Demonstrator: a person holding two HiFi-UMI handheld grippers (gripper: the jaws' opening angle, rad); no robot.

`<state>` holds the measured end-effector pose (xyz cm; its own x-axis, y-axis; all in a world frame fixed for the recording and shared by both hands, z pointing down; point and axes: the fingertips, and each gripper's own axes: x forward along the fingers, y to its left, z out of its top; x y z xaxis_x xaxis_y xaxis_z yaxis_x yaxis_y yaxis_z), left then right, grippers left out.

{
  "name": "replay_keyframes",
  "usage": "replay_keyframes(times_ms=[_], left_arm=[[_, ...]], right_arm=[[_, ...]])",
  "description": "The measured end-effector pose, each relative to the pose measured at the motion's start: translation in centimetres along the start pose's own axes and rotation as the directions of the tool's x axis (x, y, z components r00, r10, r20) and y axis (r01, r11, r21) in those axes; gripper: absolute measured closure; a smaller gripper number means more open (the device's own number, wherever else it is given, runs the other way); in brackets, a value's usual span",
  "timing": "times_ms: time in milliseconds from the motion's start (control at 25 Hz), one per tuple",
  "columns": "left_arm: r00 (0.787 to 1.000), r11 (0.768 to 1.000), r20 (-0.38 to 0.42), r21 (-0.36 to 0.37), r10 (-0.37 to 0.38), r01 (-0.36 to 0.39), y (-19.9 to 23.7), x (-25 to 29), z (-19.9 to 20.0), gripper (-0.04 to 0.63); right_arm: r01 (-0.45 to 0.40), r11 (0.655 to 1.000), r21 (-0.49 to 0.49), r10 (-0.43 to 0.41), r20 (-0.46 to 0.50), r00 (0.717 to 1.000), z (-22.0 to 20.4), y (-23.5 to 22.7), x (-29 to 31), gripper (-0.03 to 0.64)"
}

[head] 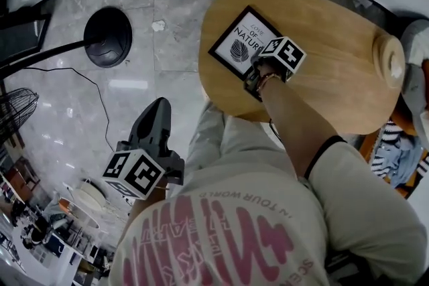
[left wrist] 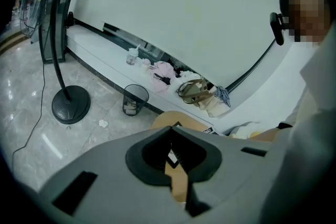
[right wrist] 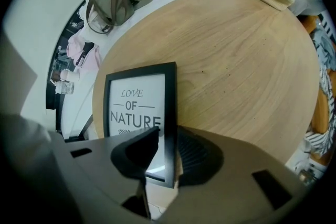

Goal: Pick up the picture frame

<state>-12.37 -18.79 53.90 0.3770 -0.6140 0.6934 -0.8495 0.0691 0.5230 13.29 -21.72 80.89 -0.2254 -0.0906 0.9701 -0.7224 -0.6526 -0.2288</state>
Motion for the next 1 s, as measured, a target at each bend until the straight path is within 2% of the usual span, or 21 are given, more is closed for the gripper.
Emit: replay_keyframes(times_ms=[200, 440, 760, 1000], left_arm=[[1.000, 1.000, 0.020, 0.018, 0.016, -0.016, -0.5, -1.2, 0.4, 0.592], [0.997, 0.999, 0.061, -0.004, 0.036, -0.036, -0.4, -2.3, 1.2, 0.592], [0.995, 1.000, 0.095, -0.003, 0.013, -0.013, -1.9, -2.4, 1.6, 0.592], [0.992, 1.000, 0.125, 0.017, -0.009, 0.007, -3.1, -2.6, 1.4, 0.592]], right_arm=[[-0.016, 1.000, 0.003, 0.016, -0.014, 1.000, 0.1, -0.2, -0.1, 0.513], [-0.029, 0.999, 0.016, 0.029, -0.030, 0.999, -0.1, -0.6, -1.2, 0.540], [0.032, 0.992, -0.126, -0.036, -0.029, 0.999, 1.2, -2.6, -3.2, 0.541], [-0.026, 0.990, -0.136, 0.019, -0.057, 0.998, 1.2, -3.3, -4.1, 0.541]])
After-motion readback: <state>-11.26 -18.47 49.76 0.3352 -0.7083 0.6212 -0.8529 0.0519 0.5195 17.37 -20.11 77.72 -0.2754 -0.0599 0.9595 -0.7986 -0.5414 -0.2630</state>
